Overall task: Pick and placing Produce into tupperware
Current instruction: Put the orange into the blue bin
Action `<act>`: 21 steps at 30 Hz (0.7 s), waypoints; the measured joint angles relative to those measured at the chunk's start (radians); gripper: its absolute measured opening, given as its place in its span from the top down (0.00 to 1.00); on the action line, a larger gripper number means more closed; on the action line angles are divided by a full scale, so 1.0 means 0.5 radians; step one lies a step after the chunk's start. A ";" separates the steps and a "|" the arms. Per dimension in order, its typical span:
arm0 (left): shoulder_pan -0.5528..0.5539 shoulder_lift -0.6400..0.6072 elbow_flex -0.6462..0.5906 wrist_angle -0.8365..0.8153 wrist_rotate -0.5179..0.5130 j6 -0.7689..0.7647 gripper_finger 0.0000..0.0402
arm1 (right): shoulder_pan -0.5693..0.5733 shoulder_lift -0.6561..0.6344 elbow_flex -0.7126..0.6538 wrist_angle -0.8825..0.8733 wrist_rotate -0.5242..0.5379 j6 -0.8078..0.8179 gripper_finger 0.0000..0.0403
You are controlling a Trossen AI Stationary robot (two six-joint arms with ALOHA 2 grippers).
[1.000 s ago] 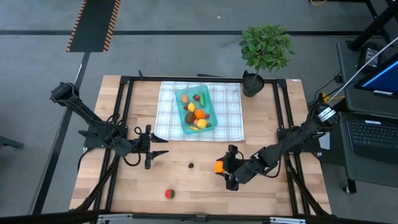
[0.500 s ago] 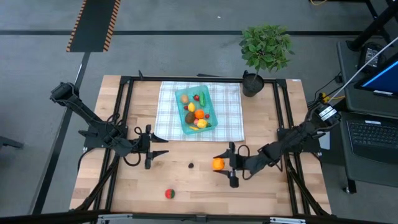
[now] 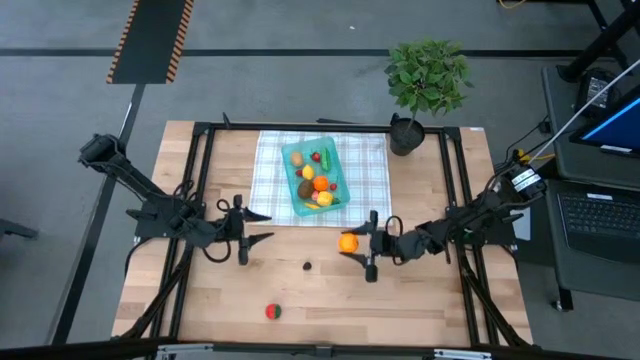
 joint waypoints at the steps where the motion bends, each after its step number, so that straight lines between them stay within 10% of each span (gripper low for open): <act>1: 0.032 0.000 0.000 -0.001 0.002 0.031 0.52 | -0.027 0.000 0.000 0.017 0.031 -0.032 0.38; 6: 0.222 0.012 -0.007 0.012 0.039 0.135 0.52 | -0.168 0.000 0.000 0.019 0.107 -0.090 0.38; 21: 0.842 0.012 -0.360 0.756 1.063 0.458 0.52 | -0.353 0.000 0.001 0.072 0.323 -0.030 0.38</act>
